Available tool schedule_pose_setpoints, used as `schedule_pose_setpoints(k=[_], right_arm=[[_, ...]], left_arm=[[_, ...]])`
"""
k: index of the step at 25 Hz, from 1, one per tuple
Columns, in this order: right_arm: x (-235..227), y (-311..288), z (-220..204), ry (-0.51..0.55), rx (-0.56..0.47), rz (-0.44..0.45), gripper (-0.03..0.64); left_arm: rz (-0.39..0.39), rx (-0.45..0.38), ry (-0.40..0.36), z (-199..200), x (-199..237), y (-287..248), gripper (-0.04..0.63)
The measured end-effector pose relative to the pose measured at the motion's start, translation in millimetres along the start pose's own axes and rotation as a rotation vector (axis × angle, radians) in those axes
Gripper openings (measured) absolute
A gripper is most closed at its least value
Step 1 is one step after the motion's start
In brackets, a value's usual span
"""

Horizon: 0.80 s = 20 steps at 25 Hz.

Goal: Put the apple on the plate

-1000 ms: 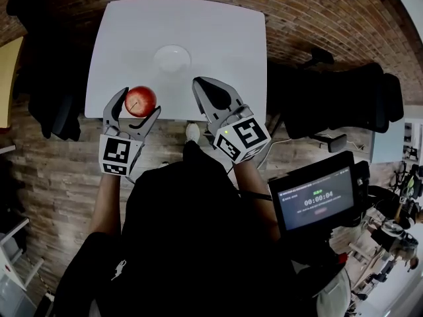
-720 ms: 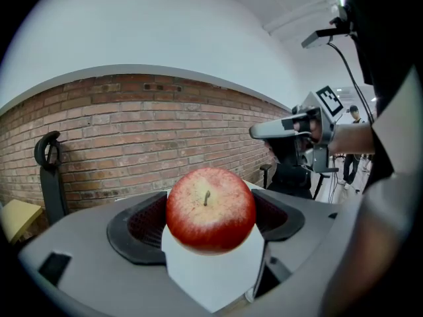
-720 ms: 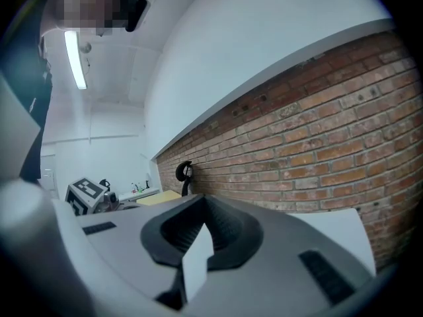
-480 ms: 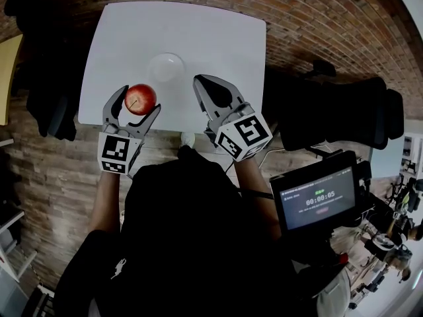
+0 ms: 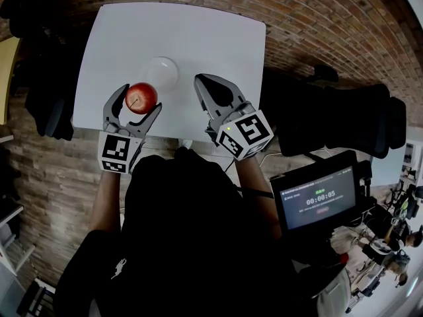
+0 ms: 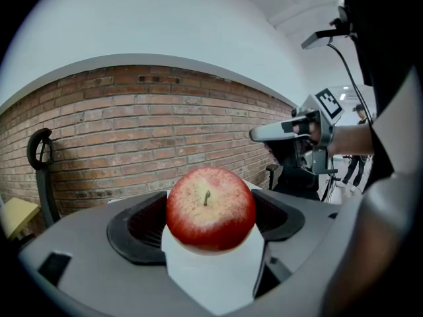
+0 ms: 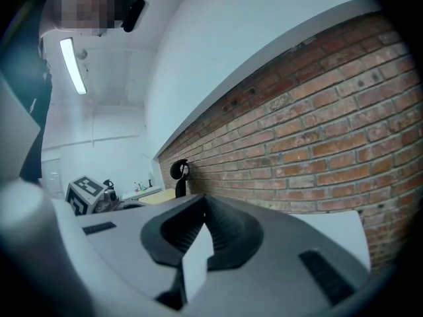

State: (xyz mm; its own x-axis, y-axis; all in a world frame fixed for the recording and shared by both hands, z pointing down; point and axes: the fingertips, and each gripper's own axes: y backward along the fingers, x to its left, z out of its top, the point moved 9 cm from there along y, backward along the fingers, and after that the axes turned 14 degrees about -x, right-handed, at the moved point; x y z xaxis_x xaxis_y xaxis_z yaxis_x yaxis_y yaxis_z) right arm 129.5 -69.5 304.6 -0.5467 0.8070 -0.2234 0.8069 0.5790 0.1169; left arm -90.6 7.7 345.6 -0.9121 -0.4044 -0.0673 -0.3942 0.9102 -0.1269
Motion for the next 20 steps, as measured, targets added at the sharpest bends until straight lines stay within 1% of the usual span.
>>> schedule_pose_setpoints(k=[7, 16, 20], right_arm=[[-37, -5, -3, -0.021, 0.013, 0.03, 0.003], [-53, -7, -8, -0.057, 0.016, 0.034, 0.003], [-49, -12, -11, -0.064, 0.019, 0.048, 0.003]], left_arm=[[0.021, 0.031, 0.007, -5, -6, -30, 0.403], [0.014, 0.059, -0.001, 0, -14, -44, 0.403], [0.011, 0.064, -0.006, -1, -13, -44, 0.403]])
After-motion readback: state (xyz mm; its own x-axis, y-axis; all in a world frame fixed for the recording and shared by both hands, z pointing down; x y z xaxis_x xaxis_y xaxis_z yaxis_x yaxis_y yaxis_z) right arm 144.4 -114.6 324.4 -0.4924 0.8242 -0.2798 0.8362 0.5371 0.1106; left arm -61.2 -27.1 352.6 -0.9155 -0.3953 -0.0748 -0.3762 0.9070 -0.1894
